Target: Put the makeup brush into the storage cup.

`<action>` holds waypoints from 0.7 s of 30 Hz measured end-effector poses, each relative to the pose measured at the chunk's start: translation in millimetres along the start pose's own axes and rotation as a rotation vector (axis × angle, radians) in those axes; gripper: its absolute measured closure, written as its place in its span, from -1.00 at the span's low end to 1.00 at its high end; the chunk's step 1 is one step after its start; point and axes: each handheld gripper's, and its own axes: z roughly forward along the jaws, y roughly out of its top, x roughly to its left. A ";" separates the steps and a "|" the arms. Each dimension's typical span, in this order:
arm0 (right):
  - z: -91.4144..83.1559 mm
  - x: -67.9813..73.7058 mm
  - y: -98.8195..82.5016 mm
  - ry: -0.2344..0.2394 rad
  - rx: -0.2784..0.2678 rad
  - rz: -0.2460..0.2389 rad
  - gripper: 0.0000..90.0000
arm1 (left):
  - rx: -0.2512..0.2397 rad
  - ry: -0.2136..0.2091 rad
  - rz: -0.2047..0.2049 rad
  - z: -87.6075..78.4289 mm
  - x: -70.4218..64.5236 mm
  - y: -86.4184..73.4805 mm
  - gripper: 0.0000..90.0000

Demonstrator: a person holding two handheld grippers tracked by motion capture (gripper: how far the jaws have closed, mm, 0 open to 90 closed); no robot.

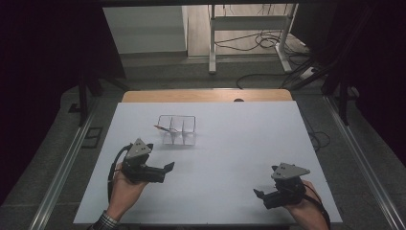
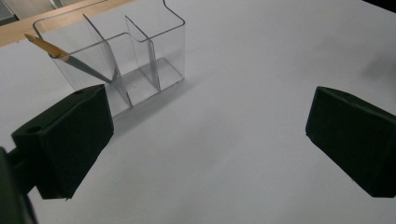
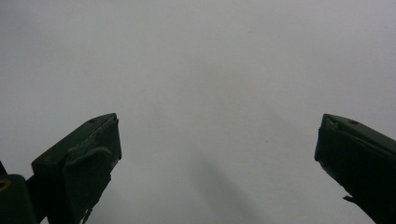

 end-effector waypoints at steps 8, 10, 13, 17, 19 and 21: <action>0.0 -0.1 -0.1 -0.001 0.004 0.002 -0.98 | 0.008 -0.002 0.002 -1.9 -1.9 -7.2 -0.97; -0.2 -0.2 -0.1 -0.001 0.002 0.003 -0.98 | 0.011 0.002 0.002 -2.8 -3.2 -9.4 -0.97; -0.4 -0.3 -0.1 -0.001 0.002 0.004 -0.98 | 0.012 0.003 0.003 -3.8 -3.7 -10.8 -0.98; -1.1 0.3 0.5 0.002 -0.002 0.003 -0.98 | 0.019 0.005 0.001 -5.7 -5.2 -14.5 -0.99; -1.1 0.4 0.5 0.002 -0.001 -0.001 -0.98 | 0.022 0.008 0.002 -7.1 -6.0 -16.3 -1.00; -1.2 0.5 0.4 0.000 -0.002 0.000 -0.98 | 0.023 0.008 0.002 -8.8 -6.4 -18.2 -1.00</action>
